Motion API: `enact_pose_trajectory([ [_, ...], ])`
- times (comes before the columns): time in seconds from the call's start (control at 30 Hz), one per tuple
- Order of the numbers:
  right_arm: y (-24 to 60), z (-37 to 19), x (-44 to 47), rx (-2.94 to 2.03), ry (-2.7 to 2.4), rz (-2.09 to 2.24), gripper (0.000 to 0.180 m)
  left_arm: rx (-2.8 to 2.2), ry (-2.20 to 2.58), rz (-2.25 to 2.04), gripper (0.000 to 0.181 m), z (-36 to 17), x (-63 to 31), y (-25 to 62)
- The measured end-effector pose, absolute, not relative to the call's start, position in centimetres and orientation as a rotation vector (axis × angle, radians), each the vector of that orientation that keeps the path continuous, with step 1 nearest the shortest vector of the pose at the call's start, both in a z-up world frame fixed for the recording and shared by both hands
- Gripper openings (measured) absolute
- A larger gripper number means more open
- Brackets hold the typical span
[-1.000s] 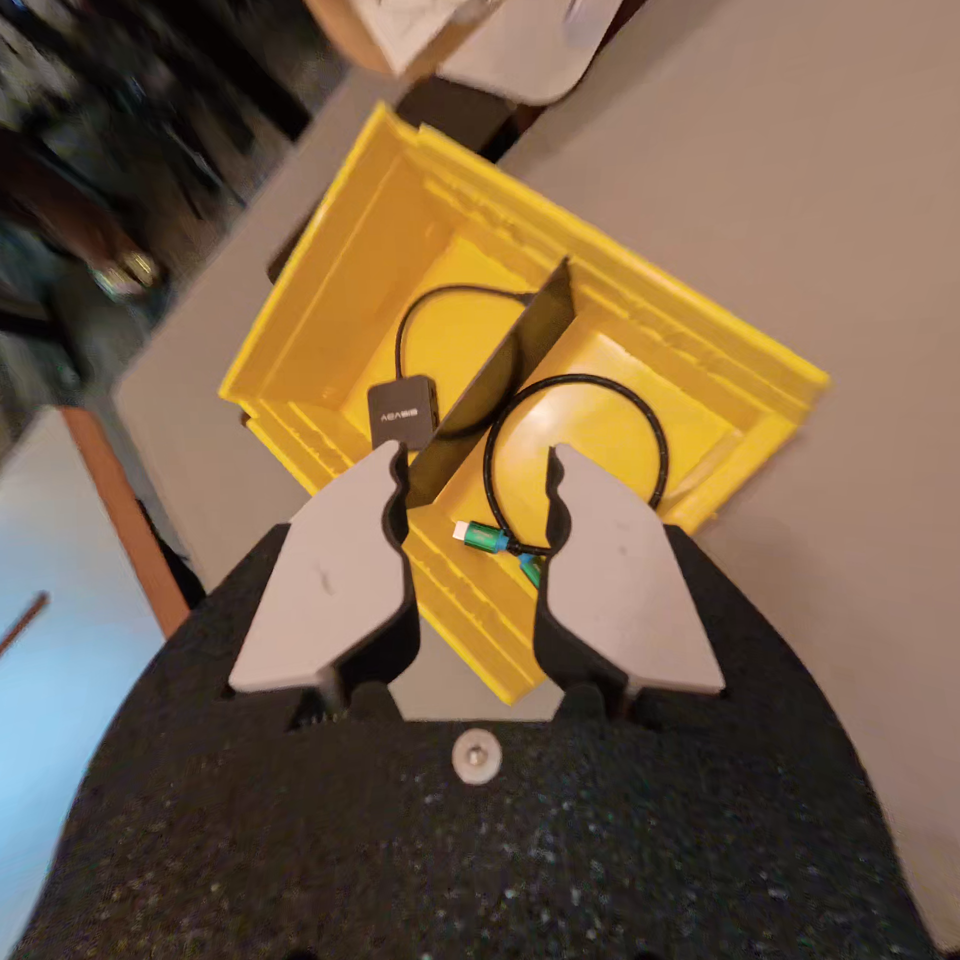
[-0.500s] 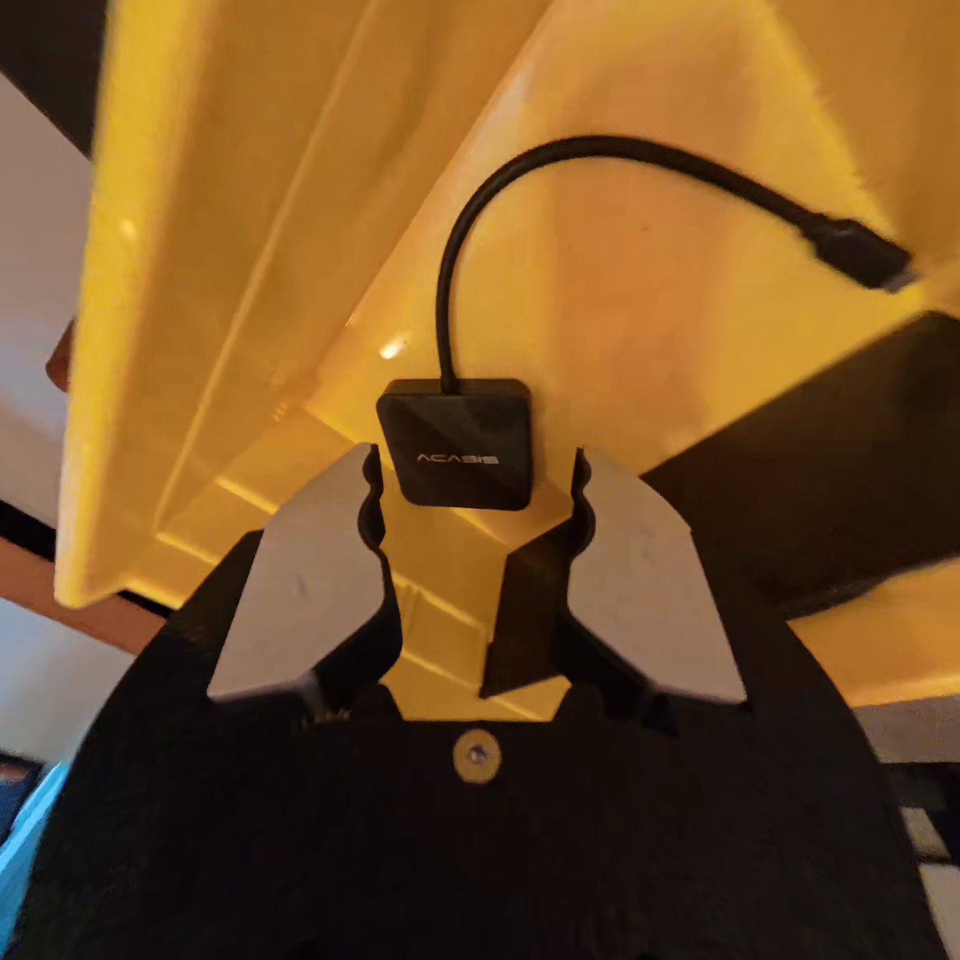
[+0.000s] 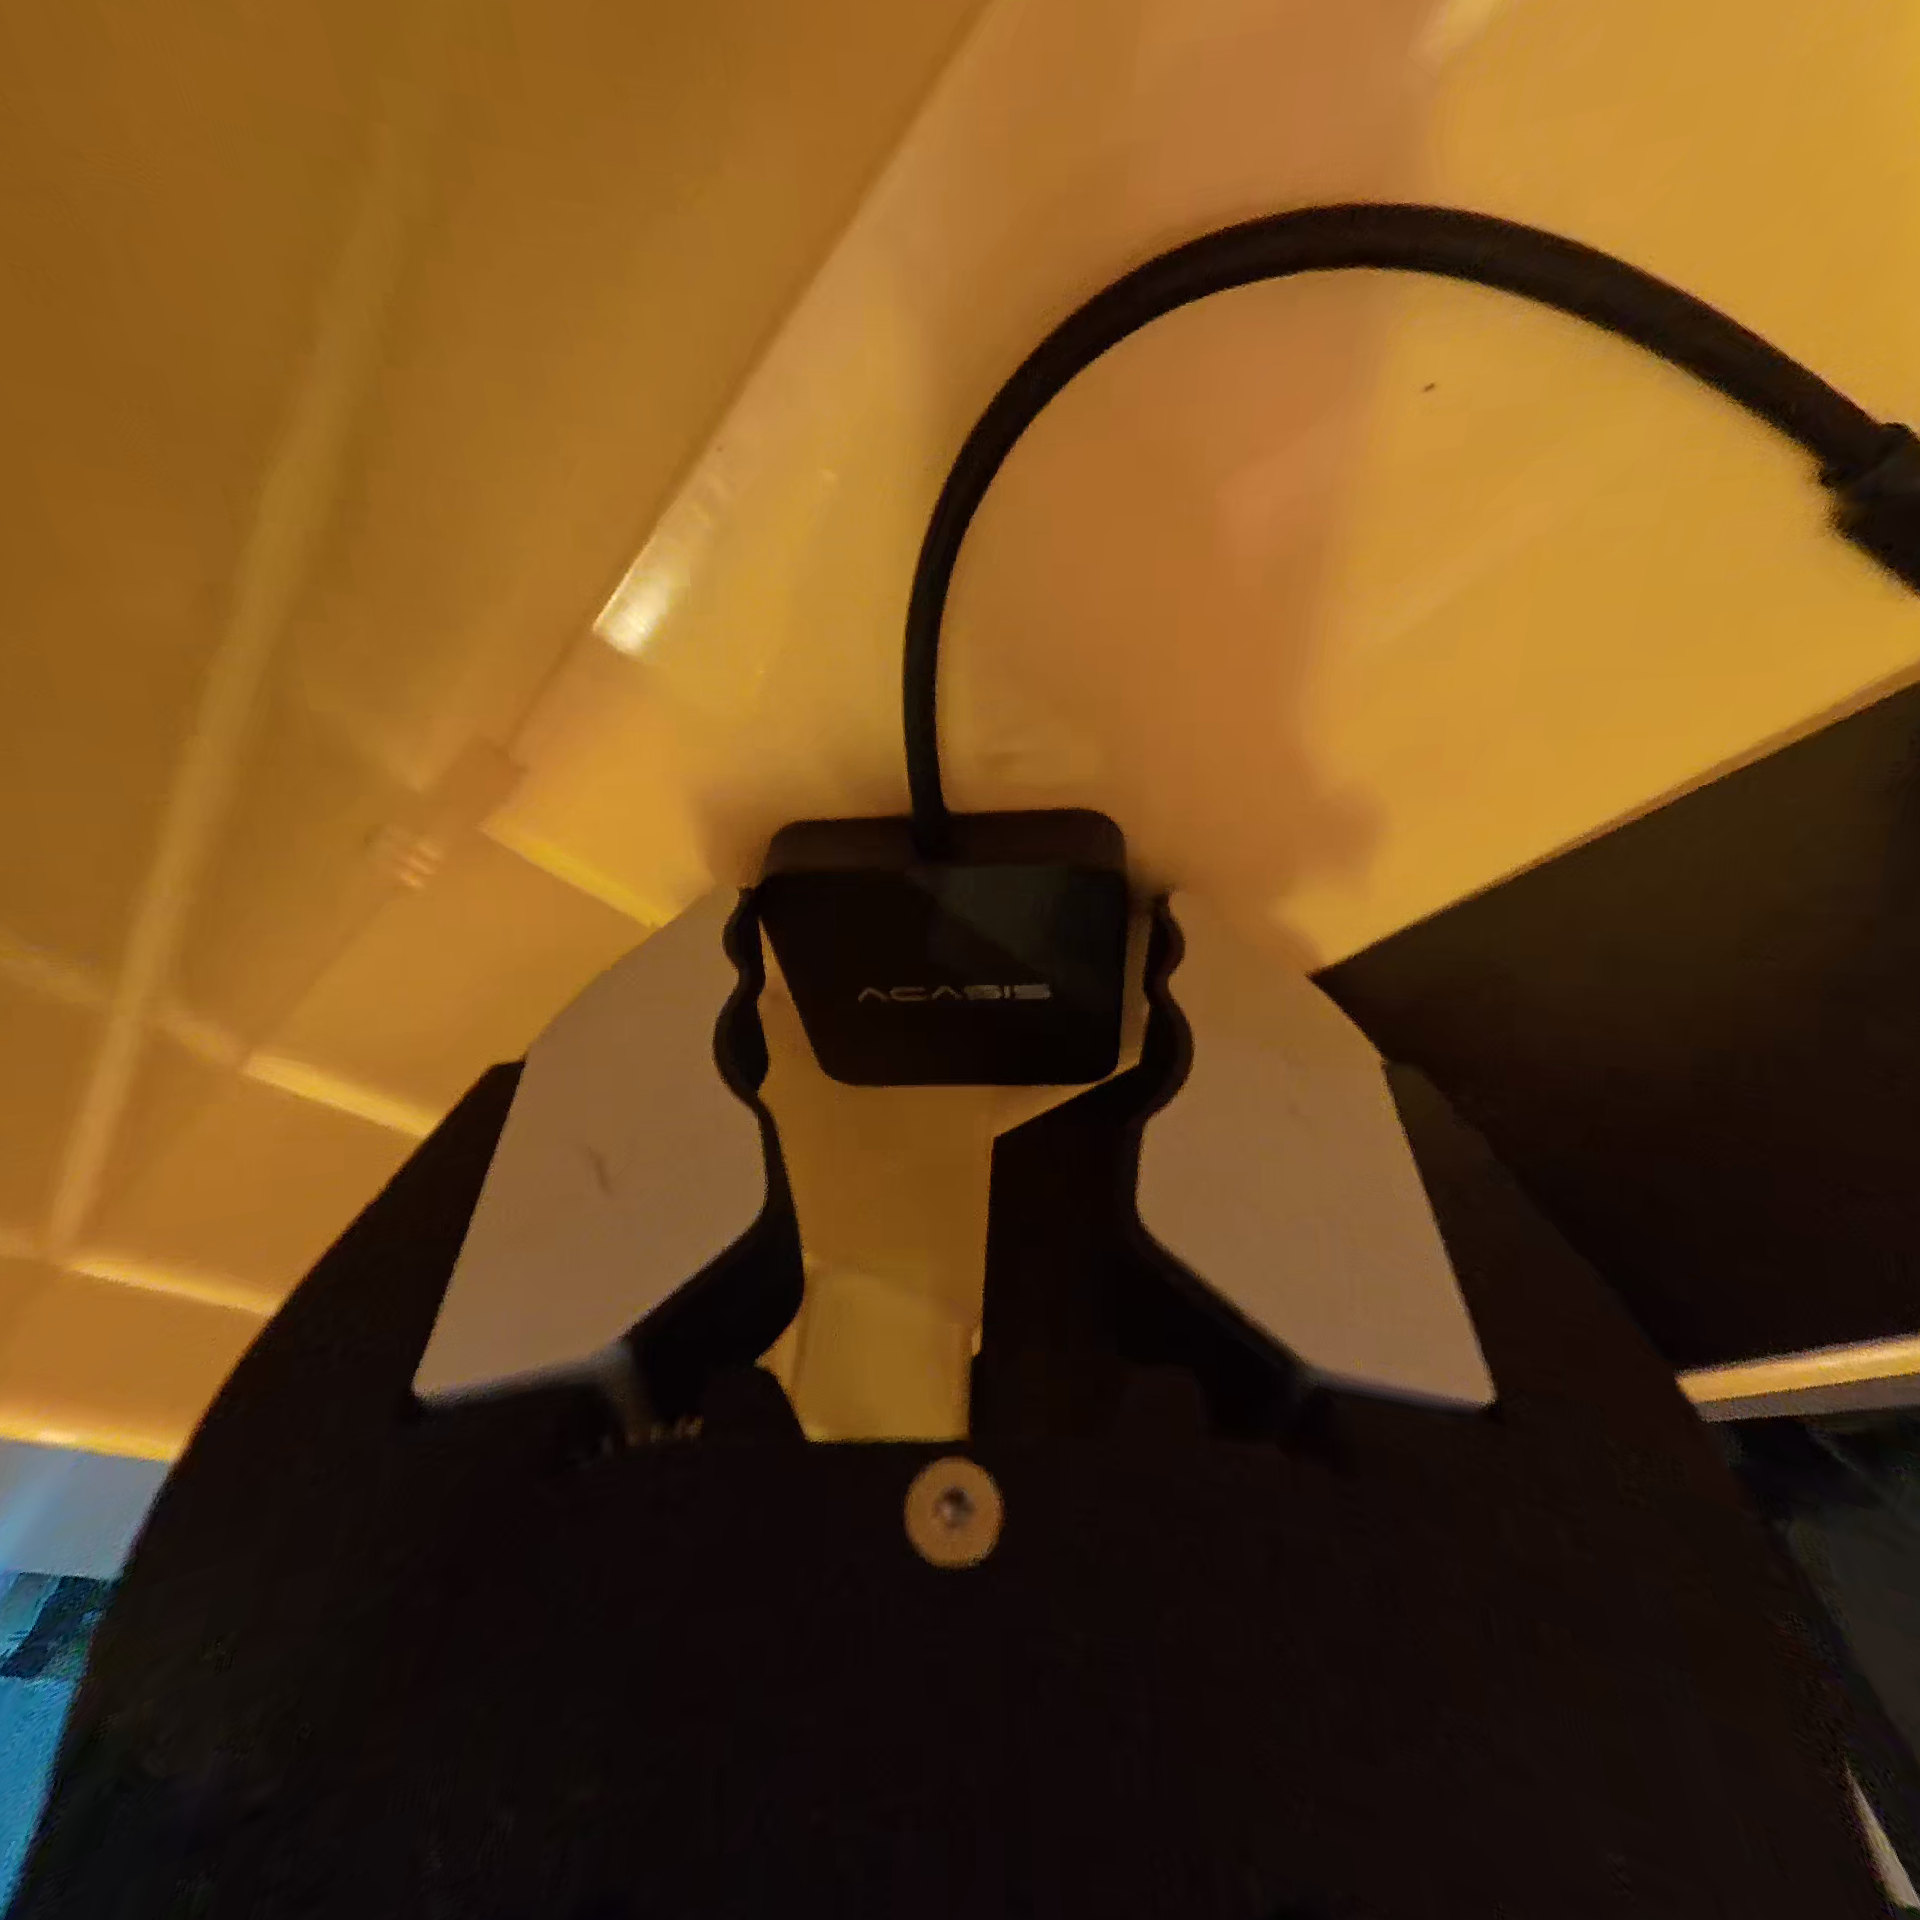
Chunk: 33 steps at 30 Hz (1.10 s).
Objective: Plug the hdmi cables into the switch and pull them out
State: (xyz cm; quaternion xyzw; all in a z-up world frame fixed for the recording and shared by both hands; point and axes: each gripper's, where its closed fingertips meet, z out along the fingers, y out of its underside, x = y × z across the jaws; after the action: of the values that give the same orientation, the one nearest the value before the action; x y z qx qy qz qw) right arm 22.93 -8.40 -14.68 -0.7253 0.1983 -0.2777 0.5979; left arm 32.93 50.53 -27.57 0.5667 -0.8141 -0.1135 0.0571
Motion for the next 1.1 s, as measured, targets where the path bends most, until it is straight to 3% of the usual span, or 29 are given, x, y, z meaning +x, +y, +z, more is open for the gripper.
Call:
enact_pose_trajectory([
  [0.7,-10.0,-13.1,22.3,-1.662,0.436,-0.728,0.090,1.645,-2.916,-0.349,0.066,-25.9,34.8,48.5],
  [0.87,-9.5,-13.6,22.2,-1.699,0.430,-0.736,0.089,1.624,-3.172,-0.255,0.066,-20.7,36.2,47.0],
  [1.1,-7.1,-13.2,21.4,-1.711,0.408,-0.695,0.087,1.501,-3.617,0.057,0.066,-8.5,35.2,40.6],
])
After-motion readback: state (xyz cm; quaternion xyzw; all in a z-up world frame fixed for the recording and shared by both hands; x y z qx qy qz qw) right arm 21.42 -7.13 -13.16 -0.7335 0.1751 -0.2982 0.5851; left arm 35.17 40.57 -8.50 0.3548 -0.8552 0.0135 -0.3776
